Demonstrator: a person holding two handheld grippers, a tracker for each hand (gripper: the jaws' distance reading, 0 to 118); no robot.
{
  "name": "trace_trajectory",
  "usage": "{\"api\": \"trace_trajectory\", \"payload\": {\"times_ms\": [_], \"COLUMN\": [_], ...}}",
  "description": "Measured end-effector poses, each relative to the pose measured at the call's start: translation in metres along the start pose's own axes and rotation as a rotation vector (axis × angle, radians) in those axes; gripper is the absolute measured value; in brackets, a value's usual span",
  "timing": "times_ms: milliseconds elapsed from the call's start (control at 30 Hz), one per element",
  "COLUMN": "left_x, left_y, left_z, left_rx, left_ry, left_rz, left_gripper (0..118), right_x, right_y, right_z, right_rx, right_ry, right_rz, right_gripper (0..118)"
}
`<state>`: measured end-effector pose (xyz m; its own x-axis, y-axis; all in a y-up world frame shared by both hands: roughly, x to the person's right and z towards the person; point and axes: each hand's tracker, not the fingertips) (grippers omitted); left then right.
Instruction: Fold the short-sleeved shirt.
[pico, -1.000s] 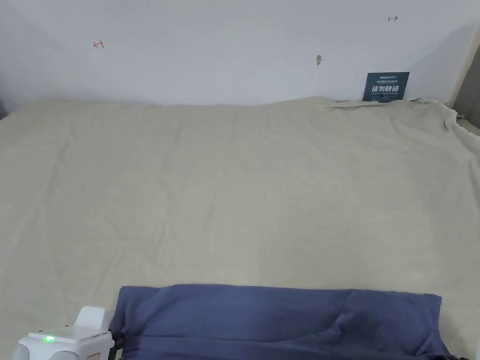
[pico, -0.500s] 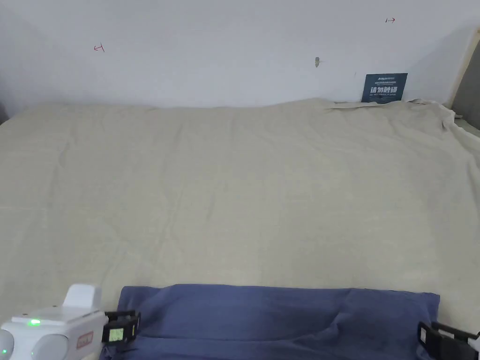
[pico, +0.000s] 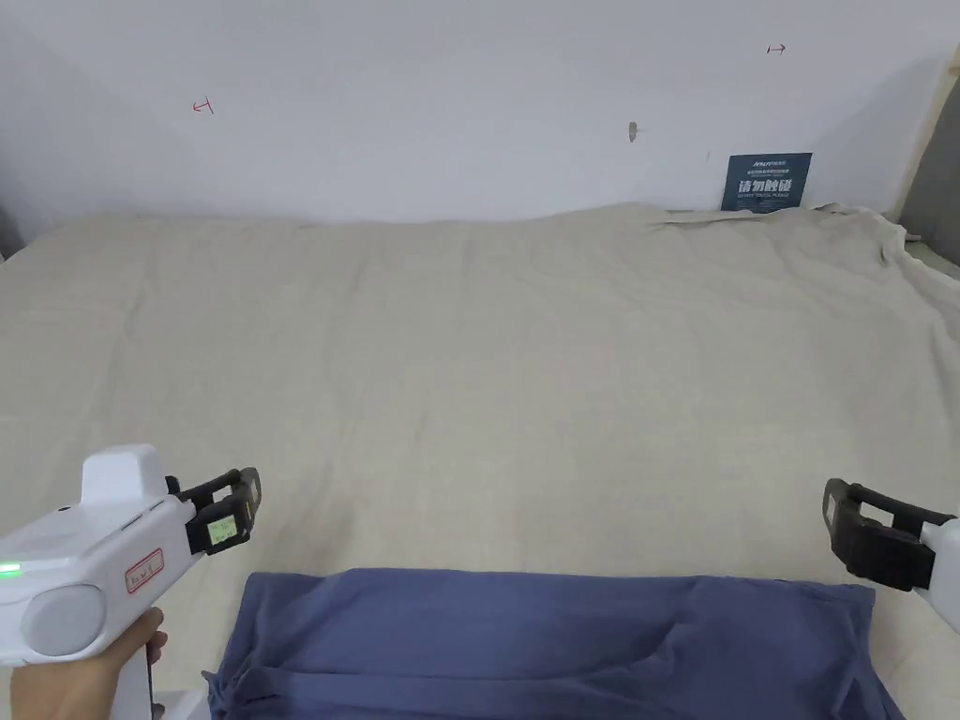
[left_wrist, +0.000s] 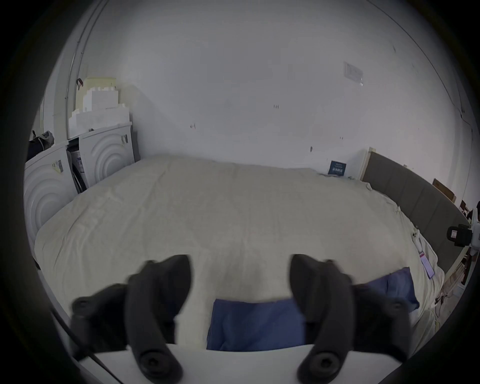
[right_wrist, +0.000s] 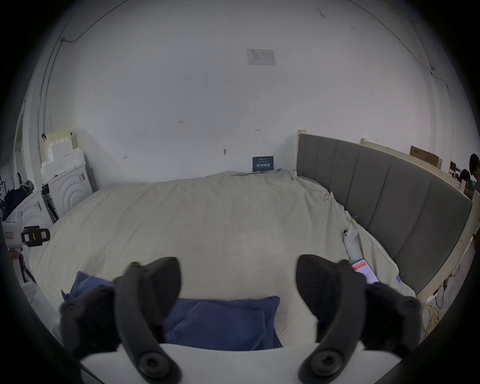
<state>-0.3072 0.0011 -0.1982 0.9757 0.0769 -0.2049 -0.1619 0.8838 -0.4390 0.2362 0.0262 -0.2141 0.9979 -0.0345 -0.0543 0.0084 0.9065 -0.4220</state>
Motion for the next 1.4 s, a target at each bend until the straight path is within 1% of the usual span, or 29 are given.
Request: {"api": "trace_trajectory", "payload": {"times_ms": [33, 67, 100, 133, 167, 233, 300, 367, 433, 533, 633, 800, 867, 900, 933, 967, 1000, 1033, 1067, 1267, 1367, 1400], "left_x": [0.002, -0.005, -0.007, -0.007, -0.008, -0.011, -0.013, -0.014, -0.020, -0.034, -0.050, -0.070, -0.072, -0.074, -0.077, -0.080, -0.084, -0.087, -0.087, -0.076, -0.066, -0.075], "left_y": [-0.002, -0.003, -0.005, -0.007, -0.007, -0.009, -0.014, -0.017, -0.019, -0.021, -0.025, -0.037, -0.042, -0.045, -0.047, -0.051, -0.055, -0.060, -0.063, -0.075, -0.080, -0.083], "left_z": [0.000, -0.004, -0.006, -0.007, -0.009, -0.014, -0.015, -0.018, -0.022, -0.033, -0.046, -0.066, -0.069, -0.072, -0.075, -0.079, -0.085, -0.090, -0.093, -0.100, -0.104, -0.114], "left_rx": [0.001, 0.009, 0.010, 0.006, -0.027, -0.099, -0.108, -0.137, -0.171, -0.284, -0.378, -0.527, -0.551, -0.577, -0.580, -0.589, -0.594, -0.604, -0.606, -0.656, -0.677, -0.676], "left_ry": [0.006, 0.011, 0.015, 0.007, -0.004, -0.057, -0.059, -0.071, -0.089, -0.169, -0.220, -0.298, -0.308, -0.319, -0.302, -0.305, -0.297, -0.285, -0.274, -0.291, -0.292, -0.292], "left_rz": [-0.002, -0.005, -0.009, -0.012, -0.005, 0.015, 0.002, -0.003, 0.003, 0.056, 0.097, 0.160, 0.186, 0.209, 0.216, 0.227, 0.235, 0.242, 0.248, 0.291, 0.278, 0.272], "left_gripper": [53, 37, 14, 1, 0, 0, 0, 0, 0, 0, 0, 0, 0, 4, 14, 30, 59, 74, 80, 82, 84, 86], "right_x": [-0.002, -0.003, -0.004, -0.005, -0.004, -0.003, -0.003, -0.004, -0.004, -0.003, -0.002, -0.001, -0.001, -0.002, 0.000, 0.001, 0.001, 0.001, -0.002, -0.002, 0.001, 0.001], "right_y": [0.000, 0.000, 0.000, 0.000, 0.000, -0.001, 0.000, 0.001, 0.002, 0.002, 0.001, -0.001, -0.002, -0.002, -0.004, -0.005, -0.006, -0.006, -0.005, -0.007, -0.009, -0.009], "right_z": [0.001, 0.002, 0.002, 0.001, 0.001, 0.002, 0.002, 0.004, 0.004, 0.003, 0.003, 0.000, -0.002, -0.003, -0.006, -0.009, -0.010, -0.012, -0.011, -0.016, -0.017, -0.017], "right_rx": [0.012, 0.021, 0.030, 0.035, 0.040, 0.053, 0.060, 0.056, 0.058, 0.052, 0.045, 0.021, 0.009, 0.006, 0.000, -0.006, -0.010, -0.016, -0.021, -0.048, -0.055, -0.057], "right_ry": [-0.013, -0.022, -0.030, -0.034, -0.033, -0.022, -0.017, -0.020, -0.020, -0.020, -0.032, -0.039, -0.047, -0.049, -0.050, -0.050, -0.050, -0.052, -0.056, -0.064, -0.069, -0.069], "right_rz": [-0.003, -0.004, -0.002, -0.006, -0.012, -0.019, -0.018, 0.008, 0.014, 0.014, 0.025, 0.028, 0.033, 0.032, 0.030, 0.026, 0.025, 0.026, 0.031, 0.036, 0.027, 0.022], "right_gripper": [81, 65, 37, 17, 3, 0, 0, 0, 0, 0, 0, 0, 0, 0, 0, 0, 0, 0, 0, 0, 0, 0]}}
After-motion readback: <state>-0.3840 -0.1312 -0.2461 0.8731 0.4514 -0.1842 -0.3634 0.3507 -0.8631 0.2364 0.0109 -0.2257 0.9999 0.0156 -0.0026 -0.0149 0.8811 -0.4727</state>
